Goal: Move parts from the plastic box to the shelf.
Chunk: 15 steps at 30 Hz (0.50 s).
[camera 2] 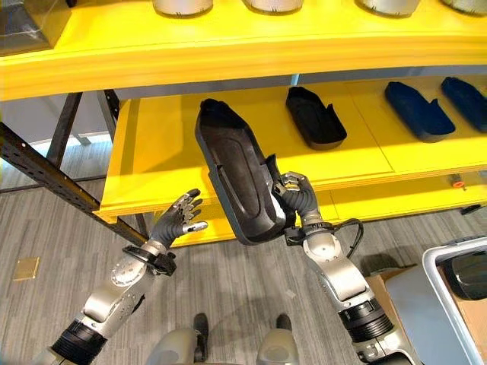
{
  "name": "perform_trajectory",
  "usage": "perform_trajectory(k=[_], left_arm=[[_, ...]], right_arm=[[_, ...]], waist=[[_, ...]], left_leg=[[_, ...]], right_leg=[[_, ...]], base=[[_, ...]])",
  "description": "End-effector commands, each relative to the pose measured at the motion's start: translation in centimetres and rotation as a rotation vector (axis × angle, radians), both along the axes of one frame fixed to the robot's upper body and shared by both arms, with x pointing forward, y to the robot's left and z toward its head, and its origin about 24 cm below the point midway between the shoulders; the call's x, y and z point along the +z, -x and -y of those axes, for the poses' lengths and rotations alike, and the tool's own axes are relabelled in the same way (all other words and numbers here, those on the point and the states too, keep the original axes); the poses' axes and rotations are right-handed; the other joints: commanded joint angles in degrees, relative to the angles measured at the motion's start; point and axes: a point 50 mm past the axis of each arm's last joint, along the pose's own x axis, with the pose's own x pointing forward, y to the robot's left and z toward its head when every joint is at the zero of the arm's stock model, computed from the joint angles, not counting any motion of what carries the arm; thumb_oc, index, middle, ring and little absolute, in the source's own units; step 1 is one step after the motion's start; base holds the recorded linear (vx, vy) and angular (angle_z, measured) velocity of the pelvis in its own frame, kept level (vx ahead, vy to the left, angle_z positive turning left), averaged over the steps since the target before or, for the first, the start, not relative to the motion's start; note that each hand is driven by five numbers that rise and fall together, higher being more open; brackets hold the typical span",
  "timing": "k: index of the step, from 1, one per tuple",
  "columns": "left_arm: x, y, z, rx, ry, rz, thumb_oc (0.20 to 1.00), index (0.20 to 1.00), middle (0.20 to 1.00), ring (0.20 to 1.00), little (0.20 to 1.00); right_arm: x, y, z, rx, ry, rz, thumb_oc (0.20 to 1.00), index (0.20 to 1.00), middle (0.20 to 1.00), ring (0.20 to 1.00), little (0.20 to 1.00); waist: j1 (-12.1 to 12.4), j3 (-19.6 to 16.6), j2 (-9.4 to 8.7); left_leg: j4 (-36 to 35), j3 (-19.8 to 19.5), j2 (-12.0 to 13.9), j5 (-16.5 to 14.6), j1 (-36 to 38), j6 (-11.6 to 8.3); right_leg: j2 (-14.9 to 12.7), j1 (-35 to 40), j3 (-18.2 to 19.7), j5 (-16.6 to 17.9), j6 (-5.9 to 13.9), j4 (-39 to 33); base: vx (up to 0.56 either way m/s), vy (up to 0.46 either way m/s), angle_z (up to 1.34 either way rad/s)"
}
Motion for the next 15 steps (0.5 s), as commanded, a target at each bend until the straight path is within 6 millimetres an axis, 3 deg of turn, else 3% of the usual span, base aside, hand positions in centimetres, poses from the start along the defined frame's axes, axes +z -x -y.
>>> perform_trajectory(k=[1, 3, 4, 5, 9, 15], left_arm=[[1.7, 0.9, 1.4, 0.01, 0.054, 0.099, 1.0, 1.0, 1.0, 1.0, 1.0], [1.5, 0.8, 1.7, 0.002, 0.044, 0.097, 1.0, 1.0, 1.0, 1.0, 1.0], [1.3, 0.7, 2.1, -0.021, 0.031, 0.087, 1.0, 1.0, 1.0, 1.0, 1.0], [1.2, 0.7, 2.2, -0.028, 0.024, 0.084, 1.0, 1.0, 1.0, 1.0, 1.0], [0.8, 1.0, 2.8, -0.077, 0.034, 0.071, 1.0, 1.0, 1.0, 1.0, 1.0], [0.0, 1.6, 3.2, -0.134, 0.04, 0.018, 1.0, 1.0, 1.0, 1.0, 1.0]], right_arm=[[4.6, -1.2, -1.1, 0.084, -0.05, 0.19, 0.2, 0.2, 0.2, 0.2, 0.2], [4.6, -1.2, -1.0, 0.082, -0.058, 0.192, 0.2, 0.2, 0.2, 0.2, 0.2], [4.8, -1.2, -0.6, 0.058, -0.051, 0.214, 0.2, 0.2, 0.2, 0.2, 0.2], [4.8, -1.3, -0.4, 0.051, -0.05, 0.215, 0.2, 0.2, 0.2, 0.2, 0.2], [5.7, -2.0, -0.4, 0.076, -0.009, 0.224, 0.2, 0.2, 0.2, 0.2, 0.2], [7.2, -3.1, -0.8, 0.081, 0.034, 0.236, 0.2, 0.2, 0.2, 0.2, 0.2]], waist=[[-0.7, -0.3, 0.05], [-1.5, -0.6, -0.49], [-2.5, -0.5, -0.59], [-2.6, -0.6, -0.56], [-2.0, -0.6, 0.6], [-0.6, -1.4, 1.5]], left_leg=[[-7.2, 3.0, 1.7, -0.9, 6.3, 0.63], [-7.7, 1.7, 0.6, -1.0, 5.7, 0.8], [-7.7, -0.9, -0.4, -1.2, 5.4, 0.89], [-7.8, -1.5, -0.6, -1.1, 5.3, 0.84], [-10.6, -4.1, 0.3, 1.8, 5.7, -0.95], [-12.2, -5.4, 1.5, 3.9, 6.0, -2.14]], right_leg=[[4.0, -3.1, 0.0, 0.9, 4.53, -2.9], [5.8, -3.3, 2.3, 1.8, 4.65, -6.5], [7.0, -3.7, 7.3, 2.4, 4.71, -8.0], [7.2, -3.6, 7.7, 2.4, 4.61, -8.3], [9.0, -1.9, 7.0, -0.1, 2.54, -7.7], [8.7, 1.2, 4.0, -2.5, 1.34, -7.3]], base=[[0.08, -0.085, -1.21], [0.11, -0.195, -0.41], [0.12, -0.249, 0.47], [0.07, -0.303, 0.74], [0.05, -0.194, 1.18], [0.09, -0.082, 0.17]])
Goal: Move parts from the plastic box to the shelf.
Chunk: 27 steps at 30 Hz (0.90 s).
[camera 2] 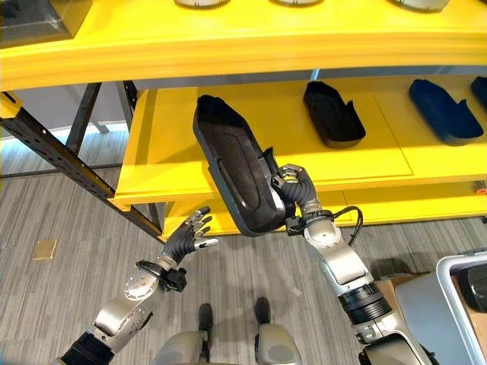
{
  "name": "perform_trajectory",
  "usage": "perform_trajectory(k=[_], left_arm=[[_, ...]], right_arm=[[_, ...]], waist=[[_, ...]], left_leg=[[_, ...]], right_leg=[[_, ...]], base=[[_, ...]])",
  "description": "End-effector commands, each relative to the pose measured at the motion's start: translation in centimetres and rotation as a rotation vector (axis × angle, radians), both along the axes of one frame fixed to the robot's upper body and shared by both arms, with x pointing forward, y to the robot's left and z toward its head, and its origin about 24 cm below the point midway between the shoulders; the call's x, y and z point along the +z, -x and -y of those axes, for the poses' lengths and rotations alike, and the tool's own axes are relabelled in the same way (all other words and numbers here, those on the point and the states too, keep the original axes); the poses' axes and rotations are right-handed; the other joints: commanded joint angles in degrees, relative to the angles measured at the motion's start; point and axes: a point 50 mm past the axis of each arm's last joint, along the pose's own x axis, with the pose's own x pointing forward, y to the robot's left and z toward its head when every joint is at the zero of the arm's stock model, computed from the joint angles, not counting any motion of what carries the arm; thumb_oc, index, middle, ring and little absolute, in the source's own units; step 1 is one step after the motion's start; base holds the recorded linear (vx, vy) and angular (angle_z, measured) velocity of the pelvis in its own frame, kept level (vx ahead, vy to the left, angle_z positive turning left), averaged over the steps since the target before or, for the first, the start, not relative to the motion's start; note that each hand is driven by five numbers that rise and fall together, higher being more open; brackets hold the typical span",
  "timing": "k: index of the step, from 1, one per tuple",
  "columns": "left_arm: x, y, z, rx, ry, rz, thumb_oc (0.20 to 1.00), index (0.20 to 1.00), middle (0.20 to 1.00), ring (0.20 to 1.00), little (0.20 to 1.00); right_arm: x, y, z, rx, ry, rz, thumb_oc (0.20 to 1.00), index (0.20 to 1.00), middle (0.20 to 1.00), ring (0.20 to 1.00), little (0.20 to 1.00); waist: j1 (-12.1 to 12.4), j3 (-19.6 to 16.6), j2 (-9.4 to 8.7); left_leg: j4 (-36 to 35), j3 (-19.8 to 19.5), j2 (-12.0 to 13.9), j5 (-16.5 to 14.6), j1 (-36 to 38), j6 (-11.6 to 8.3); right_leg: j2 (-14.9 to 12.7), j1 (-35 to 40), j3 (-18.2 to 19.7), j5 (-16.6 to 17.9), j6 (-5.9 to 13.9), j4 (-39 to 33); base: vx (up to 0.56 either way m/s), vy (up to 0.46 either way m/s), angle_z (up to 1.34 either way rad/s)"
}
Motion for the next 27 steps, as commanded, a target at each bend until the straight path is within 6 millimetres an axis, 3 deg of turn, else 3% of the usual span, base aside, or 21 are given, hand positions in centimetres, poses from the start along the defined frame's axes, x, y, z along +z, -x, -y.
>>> perform_trajectory(k=[1, 9, 13, 16, 18, 20, 22, 27], left_arm=[[2.1, 0.2, 0.7, -0.092, 0.029, 0.092, 1.0, 1.0, 1.0, 1.0, 1.0], [1.5, 0.5, 1.4, -0.159, -0.004, 0.056, 1.0, 1.0, 1.0, 1.0, 1.0], [1.5, 0.2, 1.0, -0.146, -0.028, 0.059, 1.0, 1.0, 1.0, 1.0, 1.0], [1.5, 0.1, 0.5, -0.123, -0.009, 0.05, 1.0, 1.0, 1.0, 1.0, 1.0], [1.9, -0.1, 0.5, -0.127, 0.023, 0.056, 1.0, 1.0, 1.0, 1.0, 1.0], [2.2, -0.5, 0.3, -0.153, 0.015, 0.082, 1.0, 1.0, 1.0, 1.0, 1.0], [2.9, -0.7, 0.4, -0.187, 0.01, 0.123, 1.0, 1.0, 1.0, 1.0, 1.0], [3.0, -0.5, 0.5, -0.199, 0.017, 0.114, 1.0, 1.0, 1.0, 1.0, 1.0]], right_arm=[[5.1, -1.0, -1.2, 0.04, -0.002, 0.193, 0.2, 0.2, 0.2, 0.2, 0.2], [6.6, -3.3, -1.1, -0.095, 0.032, 0.209, 0.2, 0.2, 0.2, 0.2, 0.2], [6.7, -4.1, -0.1, -0.173, 0.004, 0.172, 0.2, 0.2, 0.2, 0.2, 0.2], [6.4, -4.5, 0.5, -0.213, -0.016, 0.14, 0.2, 0.2, 0.2, 0.2, 0.2], [6.4, -4.4, 1.4, -0.259, -0.006, 0.151, 0.2, 0.2, 0.2, 0.2, 0.2], [6.8, -4.5, 2.4, -0.319, -0.002, 0.174, 0.2, 0.2, 0.2, 0.2, 0.2], [7.4, -4.5, 3.1, -0.386, -0.026, 0.194, 0.2, 0.2, 0.2, 0.2, 0.2], [8.1, -4.9, 4.5, -0.469, -0.068, 0.219, 0.2, 0.2, 0.2, 0.2, 0.2]], waist=[[1.5, -1.7, -2.6], [2.7, -2.0, -1.92], [3.2, -1.8, -0.93], [3.2, -1.9, -0.51], [3.2, -1.5, 0.01], [3.2, -0.7, 0.99], [4.1, 0.9, 2.2], [2.8, 1.8, 2.52]], left_leg=[[6.1, 2.9, 0.8, -7.8, 1.4, 0.05], [6.9, 1.7, 1.1, -8.0, 1.4, -0.06], [8.6, 1.2, 1.8, -8.4, 1.0, -0.24], [10.4, 1.9, 2.0, -8.3, 0.5, -0.84], [13.2, 2.7, 2.9, -5.8, -2.5, -2.16], [10.3, 3.7, 4.1, -2.3, -5.3, -3.35], [8.0, 1.5, 4.5, 2.7, -8.9, -4.52], [6.1, 4.3, 2.9, -1.5, -5.9, -2.5]], right_leg=[[-4.6, -1.3, -1.6, -4.8, 3.95, 6.6], [-4.6, -0.2, -2.4, -7.1, 3.13, 9.0], [-4.1, -0.2, -2.9, -10.2, 1.63, 13.0], [-4.3, 0.4, -3.7, -10.5, 0.69, 13.0], [-4.4, 1.0, -4.7, -10.3, 0.11, 12.6], [-4.5, 0.8, -5.9, -10.7, 0.27, 12.6], [-4.4, 1.1, -6.2, -11.5, 0.1, 12.9], [-5.5, -0.3, -5.0, -10.1, 1.36, 12.2]], base=[[0.05, -0.042, 0.12], [0.06, -0.082, 0.11], [0.03, -0.257, 0.22], [0.03, -0.122, 0.12], [0.0, -0.018, 0.08], [-0.04, 0.109, 0.36], [0.0, 0.194, 0.77], [0.14, 0.195, 0.09]])
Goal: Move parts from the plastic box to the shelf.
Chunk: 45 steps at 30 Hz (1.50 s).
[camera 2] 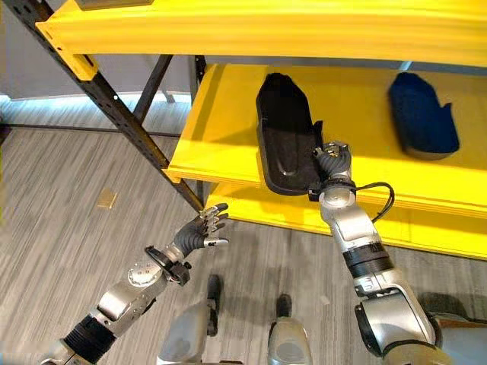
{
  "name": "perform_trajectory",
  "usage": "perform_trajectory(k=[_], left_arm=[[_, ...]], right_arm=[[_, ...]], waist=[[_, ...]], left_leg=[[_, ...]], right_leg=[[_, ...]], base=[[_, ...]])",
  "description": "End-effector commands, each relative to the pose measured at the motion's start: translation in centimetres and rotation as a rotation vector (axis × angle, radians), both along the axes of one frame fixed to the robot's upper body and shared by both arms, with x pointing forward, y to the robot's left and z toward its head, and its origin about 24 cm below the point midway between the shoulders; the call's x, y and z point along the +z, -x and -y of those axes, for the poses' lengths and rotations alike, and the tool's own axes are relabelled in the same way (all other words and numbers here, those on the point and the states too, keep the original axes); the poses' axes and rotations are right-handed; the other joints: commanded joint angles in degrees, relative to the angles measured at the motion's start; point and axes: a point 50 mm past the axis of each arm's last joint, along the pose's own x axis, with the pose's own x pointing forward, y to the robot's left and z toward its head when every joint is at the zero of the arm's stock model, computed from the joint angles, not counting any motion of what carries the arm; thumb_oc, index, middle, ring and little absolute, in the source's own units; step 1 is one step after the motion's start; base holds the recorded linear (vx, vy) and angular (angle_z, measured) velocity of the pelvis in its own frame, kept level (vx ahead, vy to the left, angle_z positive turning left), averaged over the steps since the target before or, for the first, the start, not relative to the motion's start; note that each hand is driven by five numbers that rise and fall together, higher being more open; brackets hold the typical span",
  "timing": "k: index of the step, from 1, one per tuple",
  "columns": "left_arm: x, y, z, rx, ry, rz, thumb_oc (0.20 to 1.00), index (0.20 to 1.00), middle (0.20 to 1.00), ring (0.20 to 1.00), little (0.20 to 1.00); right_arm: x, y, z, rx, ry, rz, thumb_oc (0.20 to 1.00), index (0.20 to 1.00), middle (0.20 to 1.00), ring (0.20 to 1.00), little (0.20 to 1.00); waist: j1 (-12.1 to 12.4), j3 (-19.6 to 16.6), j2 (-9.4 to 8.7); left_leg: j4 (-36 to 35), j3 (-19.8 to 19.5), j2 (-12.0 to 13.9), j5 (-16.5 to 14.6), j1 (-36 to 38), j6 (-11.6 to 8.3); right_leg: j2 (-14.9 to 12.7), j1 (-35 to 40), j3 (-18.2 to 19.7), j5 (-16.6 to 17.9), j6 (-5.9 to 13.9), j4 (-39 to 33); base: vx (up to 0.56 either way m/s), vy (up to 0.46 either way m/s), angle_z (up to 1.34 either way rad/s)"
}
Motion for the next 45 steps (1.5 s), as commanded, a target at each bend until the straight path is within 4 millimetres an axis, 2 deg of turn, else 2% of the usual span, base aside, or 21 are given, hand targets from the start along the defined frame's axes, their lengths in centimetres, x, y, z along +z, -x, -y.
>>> perform_trajectory(k=[1, 5, 13, 21, 28, 31, 39, 45], left_arm=[[2.2, 0.4, -0.2, -0.001, 0.077, 0.088, 1.0, 1.0, 1.0, 1.0, 1.0], [2.7, 0.3, -0.4, 0.022, 0.085, 0.105, 1.0, 1.0, 1.0, 1.0, 1.0], [3.5, 1.1, -0.5, -0.031, 0.082, 0.149, 1.0, 1.0, 1.0, 1.0, 1.0], [3.9, 1.8, -0.3, -0.075, 0.09, 0.167, 1.0, 1.0, 1.0, 1.0, 1.0], [4.3, 1.8, -0.3, -0.102, 0.069, 0.167, 1.0, 1.0, 1.0, 1.0, 1.0], [4.5, 1.6, -0.2, -0.113, 0.048, 0.164, 1.0, 1.0, 1.0, 1.0, 1.0], [4.6, 1.4, -0.2, -0.175, 0.022, 0.163, 1.0, 1.0, 1.0, 1.0, 1.0], [4.5, 1.3, -0.2, -0.202, -0.013, 0.14, 1.0, 1.0, 1.0, 1.0, 1.0]], right_arm=[[6.7, -0.7, -0.6, -0.009, -0.02, 0.292, 0.2, 0.2, 0.2, 0.2, 0.2], [8.9, -0.7, 1.4, -0.084, -0.014, 0.346, 0.2, 0.2, 0.2, 0.2, 0.2], [13.3, -0.2, 5.3, -0.212, 0.044, 0.421, 0.2, 0.2, 0.2, 0.2, 0.2], [15.5, 0.5, 7.4, -0.308, 0.081, 0.455, 0.2, 0.2, 0.2, 0.2, 0.2], [17.8, 1.3, 9.6, -0.381, 0.135, 0.468, 0.2, 0.2, 0.2, 0.2, 0.2], [19.7, 1.4, 9.4, -0.363, 0.219, 0.489, 0.2, 0.2, 0.2, 0.2, 0.2], [21.0, 1.4, 8.8, -0.342, 0.271, 0.52, 0.2, 0.2, 0.2, 0.2, 0.2], [22.9, 1.4, 8.4, -0.34, 0.337, 0.538, 0.2, 0.2, 0.2, 0.2, 0.2]], waist=[[-0.7, -3.2, -3.65], [-0.5, -1.4, -3.45], [0.2, 2.3, -2.49], [0.1, 4.2, -1.78], [-0.1, 5.8, -2.07], [0.2, 6.7, -2.33], [0.8, 7.2, -2.53], [1.9, 7.8, -2.35]], left_leg=[[2.7, 1.7, -0.4, -0.9, 0.3, -1.1], [3.4, 2.2, -1.1, -2.0, -0.3, -0.77], [3.8, 1.5, -0.8, -1.2, -3.0, -1.21], [4.0, 1.1, -0.3, -0.5, -4.7, -1.58], [4.6, 0.2, 0.3, -0.1, -7.4, -1.97], [5.7, -0.2, 0.7, 0.0, -9.1, -2.14], [6.5, -0.8, 1.0, 0.2, -10.8, -2.2], [7.5, -1.9, 1.1, 0.7, -13.3, -2.28]], right_leg=[[0.1, 0.8, 1.8, -1.9, 1.14, 1.2], [0.5, -1.5, 2.0, -1.7, 1.14, 1.6], [1.5, -5.4, 2.0, -3.1, 0.24, 4.9], [2.1, -8.6, 2.5, -4.9, -0.22, 8.9], [3.4, -12.1, 3.4, -6.2, -0.67, 12.1], [3.9, -14.0, 3.6, -7.1, -0.93, 14.4], [4.0, -15.7, 3.5, -8.0, -0.98, 16.6], [4.8, -17.8, 3.1, -8.9, -1.38, 18.9]], base=[[0.07, 0.108, -0.45], [-0.02, -0.031, -0.07], [-0.04, -0.077, 0.0], [-0.01, -0.054, -0.03], [-0.04, -0.112, 0.0], [-0.04, -0.159, -0.03], [0.02, -0.063, -0.02], [0.05, -0.081, 0.08]])
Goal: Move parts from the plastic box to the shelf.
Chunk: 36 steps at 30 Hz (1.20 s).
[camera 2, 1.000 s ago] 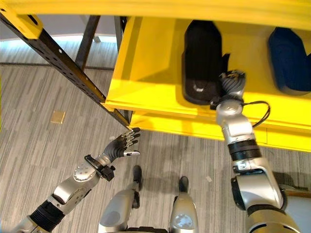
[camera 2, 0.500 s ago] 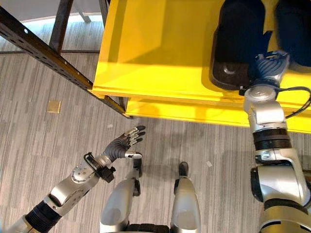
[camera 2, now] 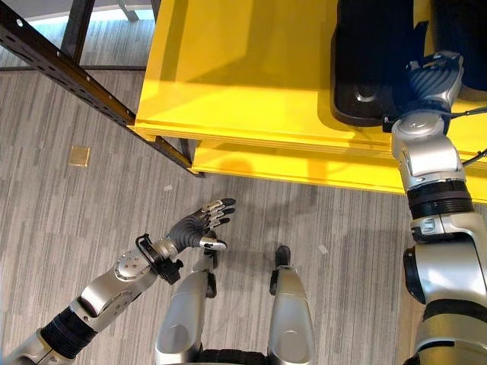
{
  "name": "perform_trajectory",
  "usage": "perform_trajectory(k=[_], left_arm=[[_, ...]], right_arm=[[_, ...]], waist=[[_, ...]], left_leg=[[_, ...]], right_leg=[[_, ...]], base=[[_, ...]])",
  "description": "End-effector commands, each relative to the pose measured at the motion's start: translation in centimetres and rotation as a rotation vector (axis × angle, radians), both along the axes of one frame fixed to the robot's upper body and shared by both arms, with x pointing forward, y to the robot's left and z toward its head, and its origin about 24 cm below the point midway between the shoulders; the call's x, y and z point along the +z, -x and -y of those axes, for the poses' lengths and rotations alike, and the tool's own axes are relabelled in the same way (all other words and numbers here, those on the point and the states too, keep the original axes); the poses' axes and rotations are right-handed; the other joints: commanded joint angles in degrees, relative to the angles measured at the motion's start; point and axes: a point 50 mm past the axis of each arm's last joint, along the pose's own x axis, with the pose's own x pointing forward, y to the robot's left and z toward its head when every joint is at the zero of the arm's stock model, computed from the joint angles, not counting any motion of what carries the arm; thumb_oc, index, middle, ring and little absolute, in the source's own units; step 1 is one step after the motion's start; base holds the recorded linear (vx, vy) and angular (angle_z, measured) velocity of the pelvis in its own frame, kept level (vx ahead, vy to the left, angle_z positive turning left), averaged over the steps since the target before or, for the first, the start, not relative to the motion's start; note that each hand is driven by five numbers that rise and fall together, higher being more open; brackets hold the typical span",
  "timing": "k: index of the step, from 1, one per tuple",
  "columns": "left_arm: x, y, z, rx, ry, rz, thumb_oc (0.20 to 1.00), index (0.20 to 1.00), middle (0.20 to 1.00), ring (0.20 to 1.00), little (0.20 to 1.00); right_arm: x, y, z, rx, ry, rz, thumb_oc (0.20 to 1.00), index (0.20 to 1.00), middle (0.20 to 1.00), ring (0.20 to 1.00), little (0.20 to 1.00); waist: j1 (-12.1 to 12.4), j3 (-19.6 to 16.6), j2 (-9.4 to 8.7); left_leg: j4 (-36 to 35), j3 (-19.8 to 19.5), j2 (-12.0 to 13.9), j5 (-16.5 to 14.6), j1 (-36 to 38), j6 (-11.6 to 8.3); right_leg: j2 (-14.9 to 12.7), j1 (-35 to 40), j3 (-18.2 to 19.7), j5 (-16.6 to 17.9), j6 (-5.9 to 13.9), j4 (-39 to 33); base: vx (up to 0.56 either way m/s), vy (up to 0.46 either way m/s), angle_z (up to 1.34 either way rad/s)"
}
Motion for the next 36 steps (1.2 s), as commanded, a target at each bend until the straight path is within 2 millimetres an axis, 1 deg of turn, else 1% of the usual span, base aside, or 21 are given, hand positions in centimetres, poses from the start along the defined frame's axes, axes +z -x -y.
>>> perform_trajectory(k=[1, 2, 4, 8, 13, 15, 16, 18, 20, 21, 22, 25, 30, 32, 36], left_arm=[[1.0, 0.9, -0.1, -0.032, 0.03, 0.035, 1.0, 1.0, 1.0, 1.0, 1.0], [0.9, 0.6, -0.4, -0.034, 0.01, 0.04, 1.0, 1.0, 1.0, 1.0, 1.0], [0.9, 0.5, -0.6, -0.031, 0.01, 0.037, 1.0, 1.0, 1.0, 1.0, 1.0], [0.5, 0.3, -0.8, -0.023, 0.012, 0.025, 1.0, 1.0, 1.0, 1.0, 1.0], [0.4, 0.2, -0.8, -0.002, 0.016, 0.031, 1.0, 1.0, 1.0, 1.0, 1.0], [0.3, 0.0, -1.0, 0.015, 0.015, 0.032, 1.0, 1.0, 1.0, 1.0, 1.0], [0.2, 0.0, -1.1, 0.016, 0.009, 0.034, 1.0, 1.0, 1.0, 1.0, 1.0], [-0.1, 0.0, -1.0, 0.026, 0.008, 0.03, 1.0, 1.0, 1.0, 1.0, 1.0], [-0.5, -0.4, -0.6, 0.037, -0.004, 0.033, 1.0, 1.0, 1.0, 1.0, 1.0], [-0.7, -1.0, -0.2, 0.051, -0.016, 0.034, 1.0, 1.0, 1.0, 1.0, 1.0], [-1.0, -1.7, 0.3, 0.075, -0.031, 0.04, 1.0, 1.0, 1.0, 1.0, 1.0], [-1.3, -2.8, 1.8, 0.122, -0.036, 0.045, 1.0, 1.0, 1.0, 1.0, 1.0], [-1.2, -3.9, 3.5, 0.168, -0.042, 0.047, 1.0, 1.0, 1.0, 1.0, 1.0], [-0.8, -5.0, 5.1, 0.201, -0.041, 0.046, 1.0, 1.0, 1.0, 1.0, 1.0], [-0.2, -5.8, 6.2, 0.223, -0.028, 0.045, 1.0, 1.0, 1.0, 1.0, 1.0]], right_arm=[[8.3, 2.1, 0.0, -0.026, 0.163, 0.248, 0.2, 0.2, 0.2, 0.2, 0.2], [8.8, 2.2, -0.1, -0.03, 0.149, 0.263, 0.2, 0.2, 0.2, 0.2, 0.2], [9.3, 2.3, 0.0, -0.036, 0.151, 0.281, 0.2, 0.2, 0.2, 0.2, 0.2], [9.8, 2.0, -0.2, -0.016, 0.12, 0.286, 0.2, 0.2, 0.2, 0.2, 0.2], [9.3, 1.5, -0.2, -0.009, 0.026, 0.279, 0.2, 0.2, 0.2, 0.2, 0.2], [8.8, 1.2, 0.0, -0.018, -0.019, 0.283, 0.2, 0.2, 0.2, 0.2, 0.2], [8.5, 1.0, 0.2, -0.026, -0.075, 0.282, 0.2, 0.2, 0.2, 0.2, 0.2], [8.2, 0.8, 0.5, -0.04, -0.096, 0.28, 0.2, 0.2, 0.2, 0.2, 0.2], [8.0, 0.4, 0.2, -0.032, -0.161, 0.284, 0.2, 0.2, 0.2, 0.2, 0.2], [8.0, 0.1, 0.0, -0.026, -0.18, 0.278, 0.2, 0.2, 0.2, 0.2, 0.2], [8.2, -0.1, -0.4, -0.023, -0.156, 0.275, 0.2, 0.2, 0.2, 0.2, 0.2], [8.1, -0.7, -1.5, 0.019, -0.239, 0.281, 0.2, 0.2, 0.2, 0.2, 0.2], [7.9, -1.2, -2.5, 0.021, -0.206, 0.271, 0.2, 0.2, 0.2, 0.2, 0.2], [7.9, -1.6, -3.3, 0.016, -0.174, 0.25, 0.2, 0.2, 0.2, 0.2, 0.2], [8.2, -1.8, -4.0, 0.009, -0.141, 0.228, 0.2, 0.2, 0.2, 0.2, 0.2]], waist=[[1.1, -1.9, -0.64], [1.6, -1.5, -0.61], [1.8, -1.2, -0.51], [2.6, -0.8, -0.48], [3.5, -0.8, -0.52], [4.1, -0.8, -0.74], [4.3, -0.8, -0.86], [4.7, -0.8, -1.06], [4.7, -0.8, -1.83], [4.6, -0.8, -2.62], [4.5, -0.8, -3.51], [3.7, -0.8, -4.93], [2.6, -0.8, -6.02], [1.6, -0.8, -6.69], [0.9, -0.8, -7.07]], left_leg=[[3.4, -1.5, 0.1, -6.1, -0.9, -0.45], [3.2, -1.7, 0.2, -5.6, -1.8, -0.53], [3.2, -2.0, 0.2, -5.3, -2.5, -0.53], [3.4, -2.5, 0.3, -4.8, -4.3, -0.59], [3.6, -3.4, 0.1, -4.2, -6.5, -0.68], [3.5, -3.6, 0.0, -3.8, -7.9, -0.65], [3.7, -3.8, -0.1, -3.7, -8.4, -0.63], [4.2, -4.0, -0.2, -3.8, -9.2, -0.55], [4.9, -3.8, -0.2, -4.3, -9.7, -0.42], [5.4, -3.8, -0.1, -4.5, -10.2, -0.38], [5.7, -3.7, 0.2, -4.6, -10.7, -0.42], [5.8, -3.3, 0.9, -4.5, -11.3, -0.49], [6.2, -2.9, 1.4, -4.5, -12.3, -0.63], [6.6, -2.5, 1.6, -4.6, -12.8, -0.6], [6.9, -2.2, 1.8, -4.6, -13.1, -0.64]], right_leg=[[4.0, 0.3, 0.9, -4.3, -1.02, 3.1], [4.2, -0.5, 0.6, -4.5, -1.15, 3.7], [4.3, -1.2, 0.4, -4.7, -1.29, 4.2], [4.6, -2.7, -0.2, -5.2, -1.71, 5.8], [4.9, -4.7, -0.7, -5.6, -2.09, 7.1], [5.0, -5.8, -1.2, -5.7, -2.31, 7.7], [5.0, -6.4, -1.4, -6.0, -2.43, 8.4], [4.9, -7.0, -1.7, -5.9, -2.31, 8.8], [4.9, -7.6, -1.8, -6.3, -2.26, 9.7], [5.0, -8.1, -2.0, -6.3, -2.32, 10.1], [5.3, -8.6, -2.0, -6.1, -2.34, 10.3], [5.6, -9.4, -1.8, -5.8, -2.18, 10.8], [5.7, -10.4, -1.4, -5.7, -2.04, 11.3], [5.8, -11.1, -1.0, -5.6, -1.97, 11.8], [5.8, -11.5, -0.6, -5.5, -1.98, 12.1]], base=[[0.04, -0.06, 0.03], [0.02, -0.054, 0.03], [0.02, -0.046, 0.03], [0.03, -0.035, 0.04], [0.02, -0.037, 0.06], [0.01, -0.056, 0.11], [0.01, -0.048, 0.1], [0.02, -0.056, 0.03], [0.01, -0.073, 0.01], [-0.02, -0.098, -0.02], [-0.01, -0.094, -0.02], [-0.01, -0.041, -0.03], [-0.01, 0.005, -0.07], [-0.02, 0.026, -0.08], [0.0, 0.008, -0.02]])
